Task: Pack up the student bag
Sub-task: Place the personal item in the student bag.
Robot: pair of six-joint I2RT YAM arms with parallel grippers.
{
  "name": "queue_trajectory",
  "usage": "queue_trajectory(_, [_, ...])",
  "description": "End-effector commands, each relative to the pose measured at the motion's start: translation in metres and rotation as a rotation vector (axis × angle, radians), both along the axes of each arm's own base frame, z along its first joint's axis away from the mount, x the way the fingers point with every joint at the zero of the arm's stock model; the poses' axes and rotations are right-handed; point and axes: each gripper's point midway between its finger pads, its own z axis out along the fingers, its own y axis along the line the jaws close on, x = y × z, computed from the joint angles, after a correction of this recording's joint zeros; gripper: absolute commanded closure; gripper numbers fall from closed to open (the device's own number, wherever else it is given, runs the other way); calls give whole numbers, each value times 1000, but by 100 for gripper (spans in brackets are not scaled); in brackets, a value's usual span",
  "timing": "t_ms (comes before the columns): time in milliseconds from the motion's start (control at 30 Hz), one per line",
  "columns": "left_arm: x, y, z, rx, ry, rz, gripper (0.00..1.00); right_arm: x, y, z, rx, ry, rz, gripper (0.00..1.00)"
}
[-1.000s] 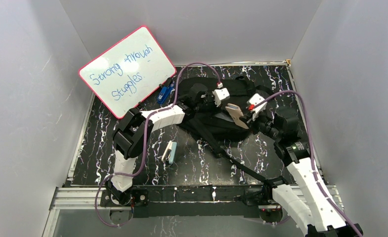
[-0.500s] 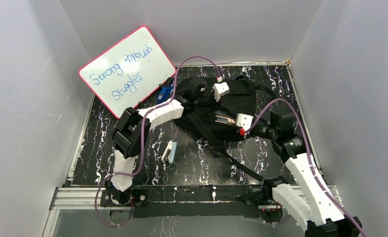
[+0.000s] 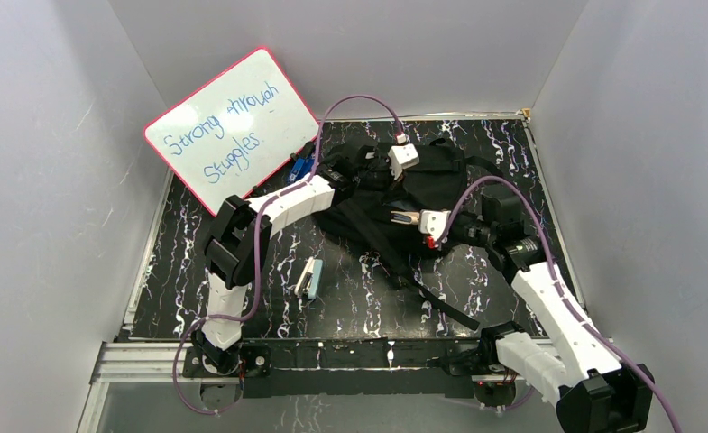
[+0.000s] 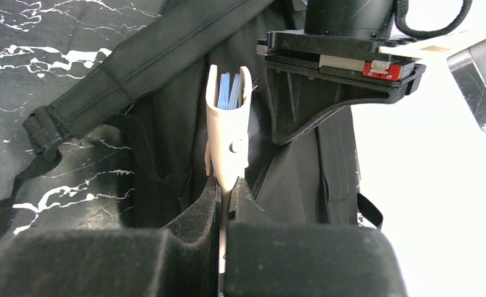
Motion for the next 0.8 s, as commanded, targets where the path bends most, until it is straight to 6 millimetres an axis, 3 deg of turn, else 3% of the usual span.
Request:
queue_trajectory(0, [-12,-15,57,-117,-42,-97,100,21,9,38,27,-162,-1,100])
queue_trajectory(300, [-25,-17,59,-94,-2,-156,100,39,16,7,-68,-140,-61,100])
queue_trajectory(500, [-39,-20,58,-69,11,-210,100,50,8,-8,-160,-170,-145,100])
queue_trajectory(767, [-43,-21,58,-65,23,-225,100,56,-8,-19,-235,-152,-232,100])
